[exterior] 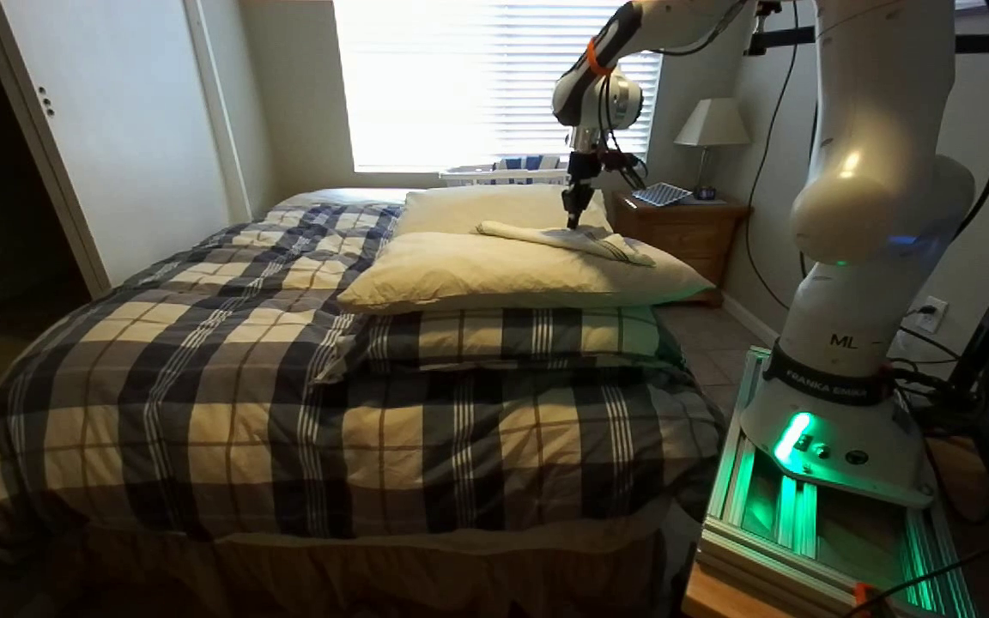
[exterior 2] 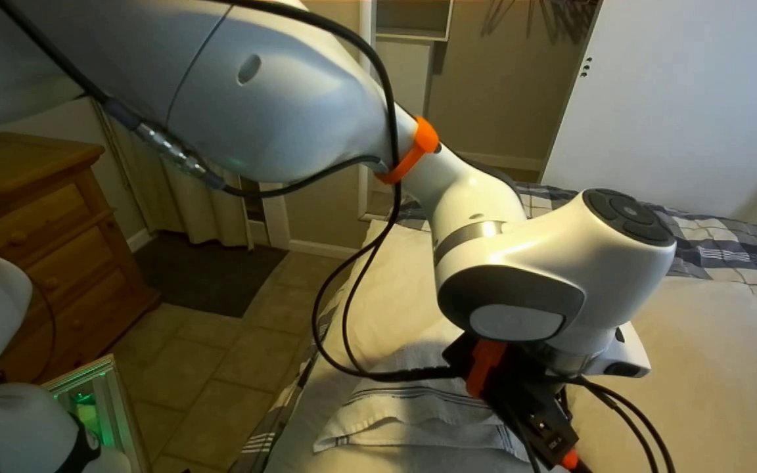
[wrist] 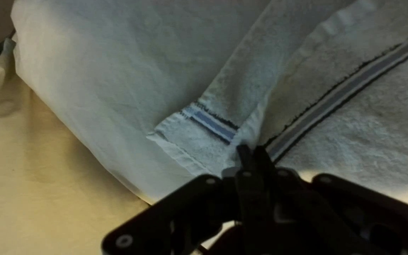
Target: Unfold the towel
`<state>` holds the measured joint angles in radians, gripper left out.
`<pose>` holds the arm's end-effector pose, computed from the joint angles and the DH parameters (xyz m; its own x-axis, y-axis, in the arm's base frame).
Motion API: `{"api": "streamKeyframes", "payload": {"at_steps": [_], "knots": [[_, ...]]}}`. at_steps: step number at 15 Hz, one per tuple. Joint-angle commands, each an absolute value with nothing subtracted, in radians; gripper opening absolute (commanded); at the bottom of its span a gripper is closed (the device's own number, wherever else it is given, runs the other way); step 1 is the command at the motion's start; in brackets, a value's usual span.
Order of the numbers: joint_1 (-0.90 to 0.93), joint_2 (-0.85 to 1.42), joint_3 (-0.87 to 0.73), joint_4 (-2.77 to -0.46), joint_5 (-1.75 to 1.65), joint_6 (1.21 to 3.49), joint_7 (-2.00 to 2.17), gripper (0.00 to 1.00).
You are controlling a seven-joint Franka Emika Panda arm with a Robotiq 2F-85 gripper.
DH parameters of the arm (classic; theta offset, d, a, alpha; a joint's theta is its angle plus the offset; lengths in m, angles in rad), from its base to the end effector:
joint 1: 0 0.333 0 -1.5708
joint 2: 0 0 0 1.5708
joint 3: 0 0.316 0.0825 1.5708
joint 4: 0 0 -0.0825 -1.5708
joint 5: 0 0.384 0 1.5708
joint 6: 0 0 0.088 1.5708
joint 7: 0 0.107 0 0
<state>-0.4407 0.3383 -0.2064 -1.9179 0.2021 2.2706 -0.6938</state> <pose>0.5032 -0.3659 0.3230 0.9948 -0.0714 0.0722 -0.0675 -0.9961 -0.0561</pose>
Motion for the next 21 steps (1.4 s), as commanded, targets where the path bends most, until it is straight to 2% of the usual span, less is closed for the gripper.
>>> {"api": "streamKeyframes", "payload": {"at_steps": [1, 9, 21], "knots": [[-0.46, 0.345, -0.187, -1.894, 0.242, 2.243, -0.727, 0.0], [-0.446, 0.261, -0.174, -1.893, 0.294, 2.17, -0.736, 0.02], [-0.308, 0.175, -0.158, -1.953, 0.281, 2.189, -0.531, 0.01]]}}
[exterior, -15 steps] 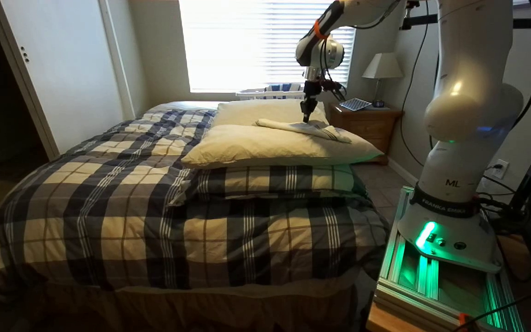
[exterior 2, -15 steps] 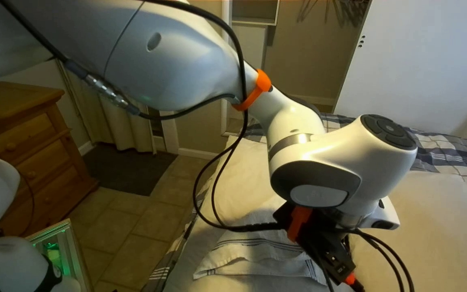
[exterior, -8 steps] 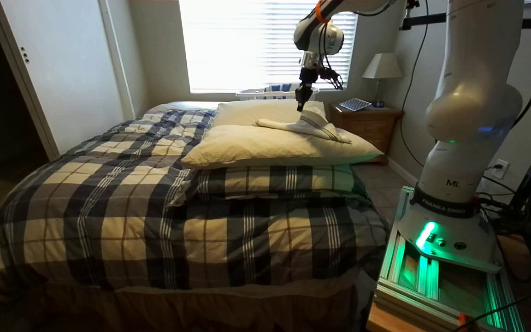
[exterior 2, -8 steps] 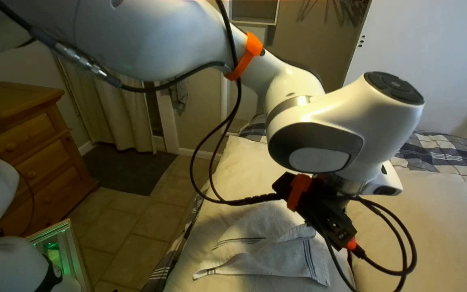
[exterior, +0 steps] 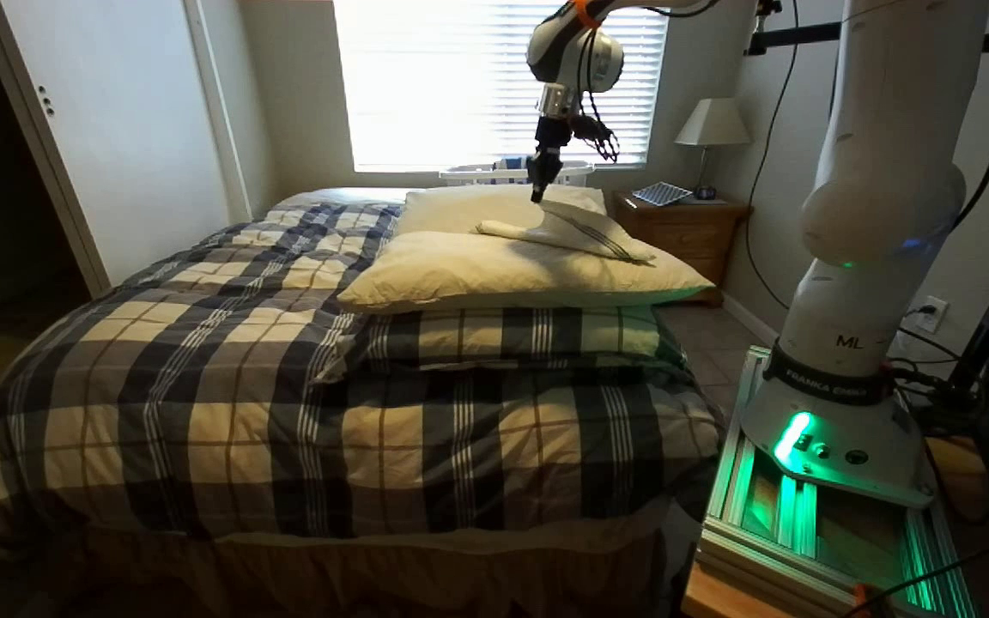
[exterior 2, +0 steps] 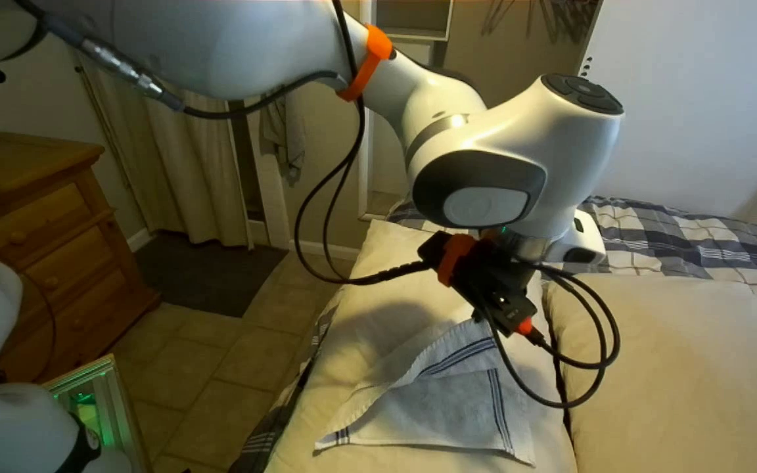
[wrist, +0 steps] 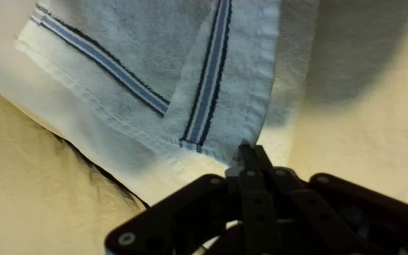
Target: Unfold the towel
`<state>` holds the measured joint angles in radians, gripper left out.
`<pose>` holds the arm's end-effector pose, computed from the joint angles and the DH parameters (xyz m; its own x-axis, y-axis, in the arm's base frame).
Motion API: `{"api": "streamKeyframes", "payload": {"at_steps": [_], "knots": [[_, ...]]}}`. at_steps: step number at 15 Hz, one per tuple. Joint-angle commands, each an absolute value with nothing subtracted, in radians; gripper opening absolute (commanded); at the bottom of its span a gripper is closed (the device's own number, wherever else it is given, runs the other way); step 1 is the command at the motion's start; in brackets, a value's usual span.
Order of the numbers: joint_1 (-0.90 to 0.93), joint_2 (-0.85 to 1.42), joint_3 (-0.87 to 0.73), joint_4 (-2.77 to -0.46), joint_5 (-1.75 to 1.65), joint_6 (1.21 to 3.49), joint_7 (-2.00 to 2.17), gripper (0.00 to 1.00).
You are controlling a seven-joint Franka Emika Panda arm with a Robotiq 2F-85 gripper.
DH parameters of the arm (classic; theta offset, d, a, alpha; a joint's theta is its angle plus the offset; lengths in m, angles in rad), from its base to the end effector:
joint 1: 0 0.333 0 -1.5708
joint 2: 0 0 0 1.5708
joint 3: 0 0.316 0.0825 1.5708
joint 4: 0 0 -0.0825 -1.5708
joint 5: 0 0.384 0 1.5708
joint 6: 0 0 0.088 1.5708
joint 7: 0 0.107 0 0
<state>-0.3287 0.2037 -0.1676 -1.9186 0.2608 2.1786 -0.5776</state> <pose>0.5424 -0.2780 0.3954 0.9877 -0.0660 0.1421 -0.0473 -0.9903 -0.1310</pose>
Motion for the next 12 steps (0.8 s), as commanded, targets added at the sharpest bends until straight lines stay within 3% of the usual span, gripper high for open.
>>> {"api": "streamKeyframes", "payload": {"at_steps": [1, 12], "knots": [[-0.298, 0.176, -0.154, -1.955, 0.284, 2.2, -0.501, 0.01], [-0.221, 0.158, -0.115, -1.95, 0.277, 2.051, -0.307, 0.01]]}}
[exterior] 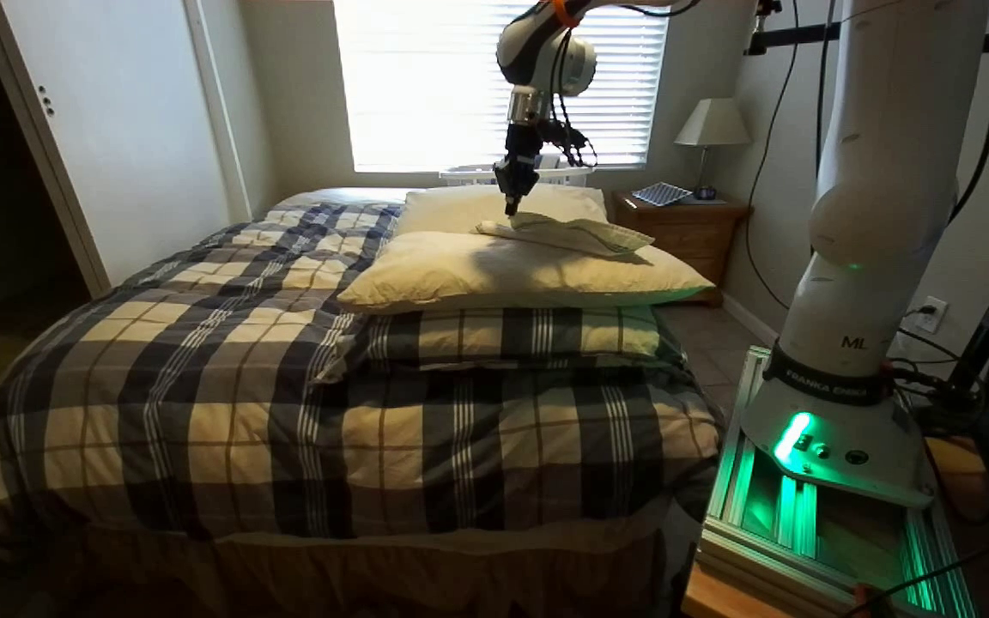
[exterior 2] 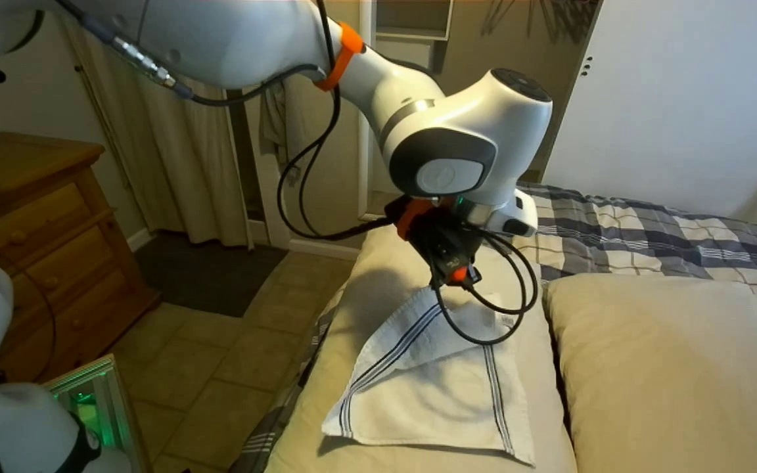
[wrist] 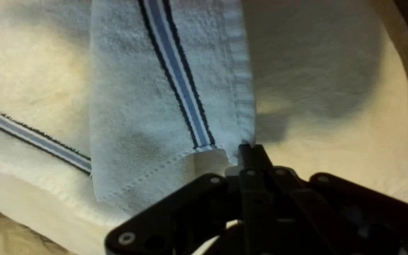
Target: Unfold the towel
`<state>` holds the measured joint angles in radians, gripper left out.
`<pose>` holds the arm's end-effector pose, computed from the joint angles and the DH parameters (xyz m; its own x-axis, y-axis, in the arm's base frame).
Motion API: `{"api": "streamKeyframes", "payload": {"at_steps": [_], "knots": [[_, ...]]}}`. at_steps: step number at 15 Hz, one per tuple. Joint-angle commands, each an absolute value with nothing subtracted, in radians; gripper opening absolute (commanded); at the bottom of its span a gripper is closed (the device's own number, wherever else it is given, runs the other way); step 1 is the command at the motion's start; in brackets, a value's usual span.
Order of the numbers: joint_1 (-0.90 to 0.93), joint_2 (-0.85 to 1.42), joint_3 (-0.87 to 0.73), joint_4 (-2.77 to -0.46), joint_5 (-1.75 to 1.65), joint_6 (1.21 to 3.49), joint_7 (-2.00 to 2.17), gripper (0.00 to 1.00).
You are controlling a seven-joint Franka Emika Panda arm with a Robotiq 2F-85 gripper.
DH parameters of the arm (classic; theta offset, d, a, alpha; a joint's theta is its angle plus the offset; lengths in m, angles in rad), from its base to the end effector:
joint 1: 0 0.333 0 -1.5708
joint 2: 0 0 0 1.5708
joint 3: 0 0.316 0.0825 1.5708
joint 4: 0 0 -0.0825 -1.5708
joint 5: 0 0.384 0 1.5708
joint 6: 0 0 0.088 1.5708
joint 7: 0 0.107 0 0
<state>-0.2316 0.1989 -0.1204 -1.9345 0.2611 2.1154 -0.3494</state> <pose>0.5672 -0.1929 0.3847 0.9891 -0.1413 0.0404 -0.1310 -0.9723 -0.1934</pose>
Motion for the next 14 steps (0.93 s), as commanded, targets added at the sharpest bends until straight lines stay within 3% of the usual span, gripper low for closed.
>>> {"api": "streamKeyframes", "payload": {"at_steps": [1, 14], "knots": [[-0.217, 0.149, -0.113, -1.952, 0.279, 2.031, -0.301, 0.01], [-0.141, 0.148, -0.094, -1.936, 0.232, 1.855, -0.207, 0.01]]}}
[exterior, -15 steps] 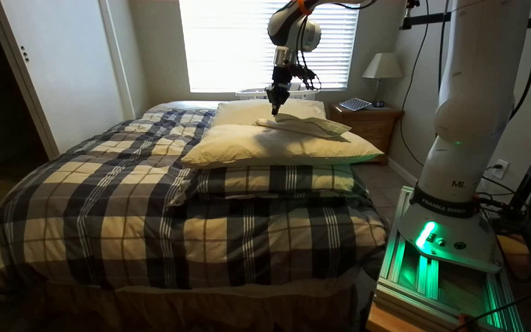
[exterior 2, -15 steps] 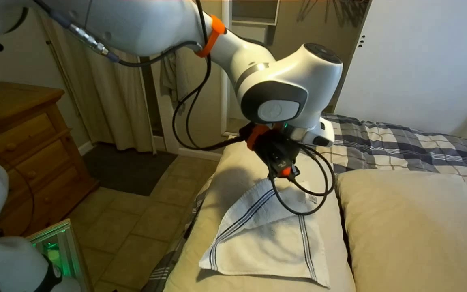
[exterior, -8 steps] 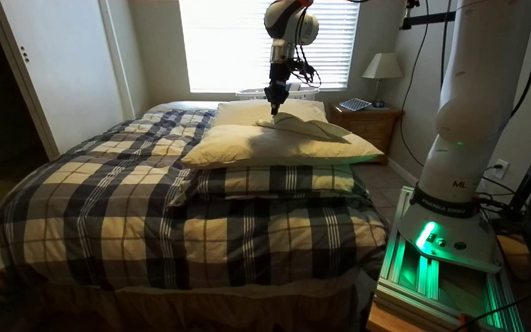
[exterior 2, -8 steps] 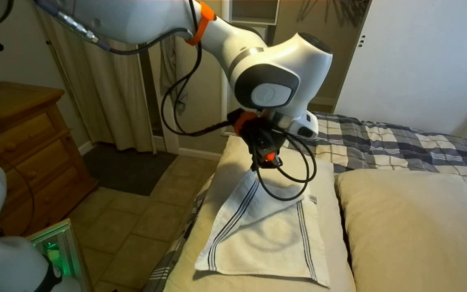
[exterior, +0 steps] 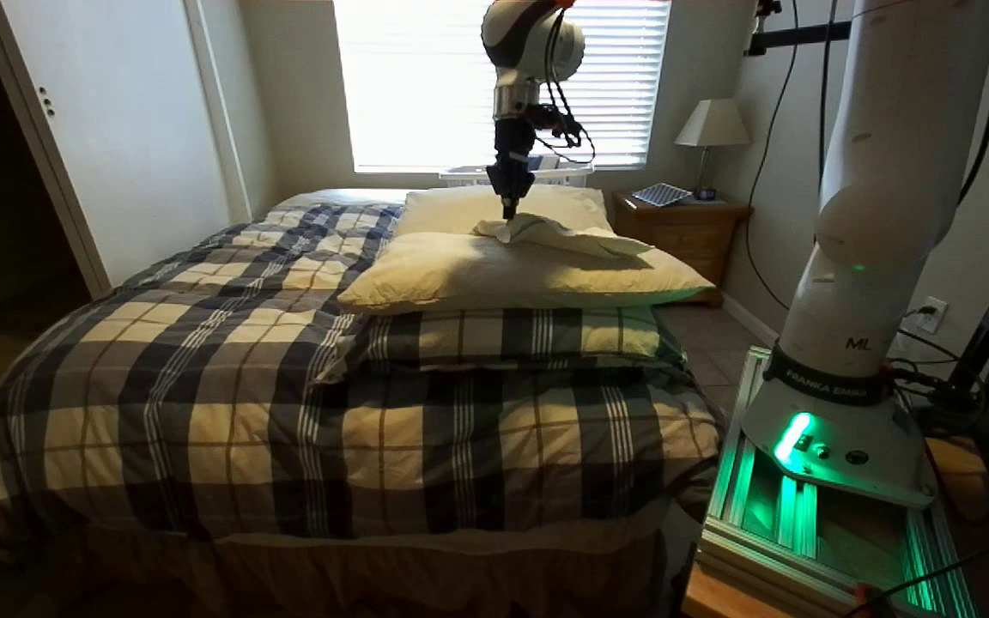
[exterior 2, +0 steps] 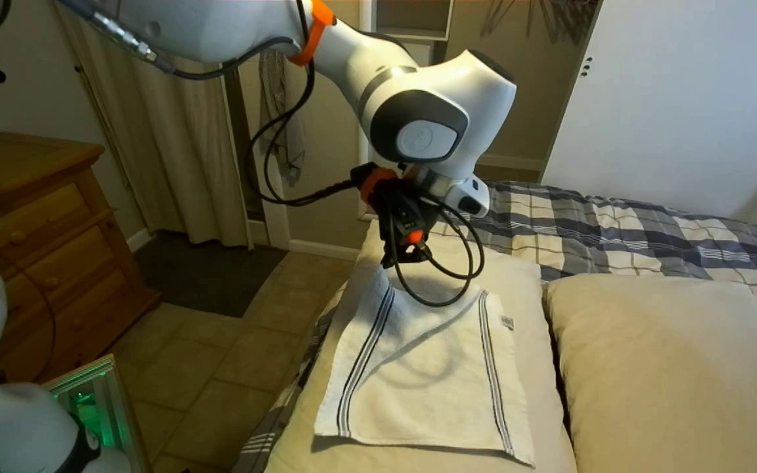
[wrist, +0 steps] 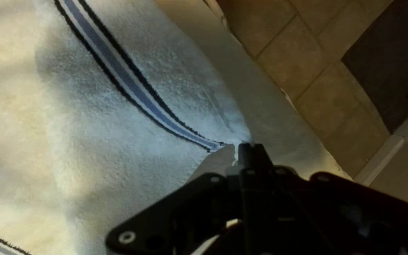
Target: Unfold the towel
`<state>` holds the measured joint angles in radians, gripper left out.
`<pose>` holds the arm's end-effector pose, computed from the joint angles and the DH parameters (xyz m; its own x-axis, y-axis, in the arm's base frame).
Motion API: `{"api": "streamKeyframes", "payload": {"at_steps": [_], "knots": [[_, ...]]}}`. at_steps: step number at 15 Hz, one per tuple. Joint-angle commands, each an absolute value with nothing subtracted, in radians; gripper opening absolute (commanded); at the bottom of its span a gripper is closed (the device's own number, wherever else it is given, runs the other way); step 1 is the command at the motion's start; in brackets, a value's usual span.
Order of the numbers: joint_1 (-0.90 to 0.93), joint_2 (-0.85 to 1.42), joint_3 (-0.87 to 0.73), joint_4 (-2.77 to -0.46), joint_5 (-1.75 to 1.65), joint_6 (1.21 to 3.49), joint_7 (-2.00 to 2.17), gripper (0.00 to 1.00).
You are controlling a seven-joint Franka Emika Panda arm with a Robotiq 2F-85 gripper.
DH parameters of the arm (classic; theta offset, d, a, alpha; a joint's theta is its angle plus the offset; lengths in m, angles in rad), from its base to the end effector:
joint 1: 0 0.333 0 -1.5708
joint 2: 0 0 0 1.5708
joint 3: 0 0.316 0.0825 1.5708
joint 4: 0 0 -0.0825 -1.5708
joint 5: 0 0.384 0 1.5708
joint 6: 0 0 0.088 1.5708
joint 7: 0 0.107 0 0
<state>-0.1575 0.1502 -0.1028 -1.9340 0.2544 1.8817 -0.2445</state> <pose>0.5557 -0.1268 0.3961 0.9835 -0.0980 -0.1521 -0.1341 -0.9593 -0.2486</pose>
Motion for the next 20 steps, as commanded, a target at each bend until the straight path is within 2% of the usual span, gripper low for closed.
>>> {"api": "streamKeyframes", "payload": {"at_steps": [1, 20], "knots": [[-0.135, 0.153, -0.092, -1.933, 0.229, 1.845, -0.204, 0.01], [-0.083, 0.127, -0.054, -1.982, 0.182, 1.832, -0.212, 0.02]]}}
